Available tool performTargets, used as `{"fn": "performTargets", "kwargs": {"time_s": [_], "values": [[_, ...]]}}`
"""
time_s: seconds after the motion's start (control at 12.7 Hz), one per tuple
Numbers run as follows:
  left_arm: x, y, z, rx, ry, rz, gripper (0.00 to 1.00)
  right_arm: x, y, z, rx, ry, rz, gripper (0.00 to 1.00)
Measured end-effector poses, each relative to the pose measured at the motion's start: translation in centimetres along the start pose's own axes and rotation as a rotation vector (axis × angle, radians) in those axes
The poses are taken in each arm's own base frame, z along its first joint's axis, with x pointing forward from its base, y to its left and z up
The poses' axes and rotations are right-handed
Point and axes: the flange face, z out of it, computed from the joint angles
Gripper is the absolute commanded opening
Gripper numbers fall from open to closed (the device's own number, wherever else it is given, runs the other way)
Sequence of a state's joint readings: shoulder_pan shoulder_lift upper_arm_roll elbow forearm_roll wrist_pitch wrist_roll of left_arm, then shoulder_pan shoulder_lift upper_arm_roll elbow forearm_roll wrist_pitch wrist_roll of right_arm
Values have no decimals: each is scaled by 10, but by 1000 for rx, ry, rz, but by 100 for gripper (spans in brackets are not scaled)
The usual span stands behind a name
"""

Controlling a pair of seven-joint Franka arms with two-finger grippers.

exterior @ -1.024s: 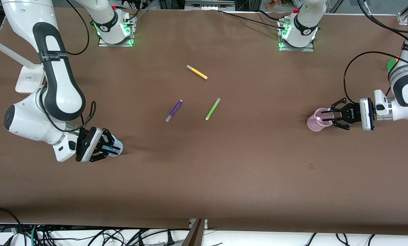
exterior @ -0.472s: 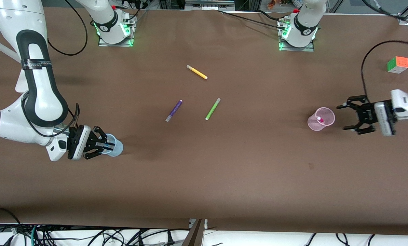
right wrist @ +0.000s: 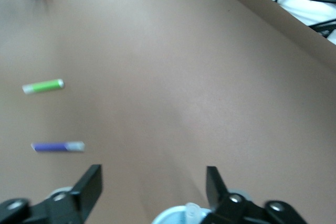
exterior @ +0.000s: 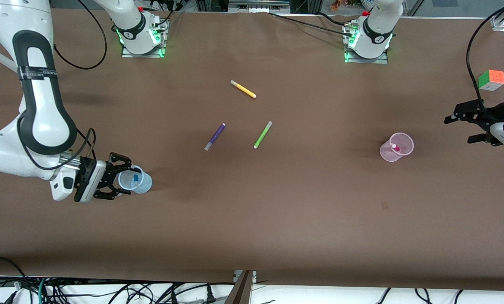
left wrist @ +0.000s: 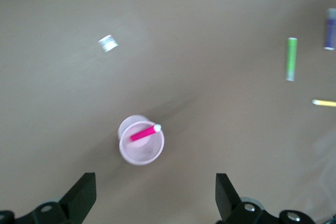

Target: Place pink and blue markers in matching cups

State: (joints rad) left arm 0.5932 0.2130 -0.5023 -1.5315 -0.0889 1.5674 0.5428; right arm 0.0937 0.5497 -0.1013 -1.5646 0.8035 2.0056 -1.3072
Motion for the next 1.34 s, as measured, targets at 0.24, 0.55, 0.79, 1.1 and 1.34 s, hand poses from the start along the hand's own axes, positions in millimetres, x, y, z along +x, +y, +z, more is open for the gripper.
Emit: {"fn": "performTargets", "kwargs": {"time_s": [0.24, 0.55, 0.79, 1.1, 1.34], "values": [[29, 66, -23, 189, -56, -142, 100, 20, -7, -30, -31, -88, 261, 100], [53, 135, -12, 243, -86, -320, 100, 43, -24, -66, -156, -290, 576, 100], [61, 151, -1, 239, -103, -344, 100, 57, -40, -86, -260, -374, 764, 100], [62, 146, -1, 227, -107, -350, 100, 74, -94, -131, -435, -463, 905, 100], [62, 147, -1, 226, -106, -347, 100, 71, -147, -164, -469, -447, 983, 100]]}}
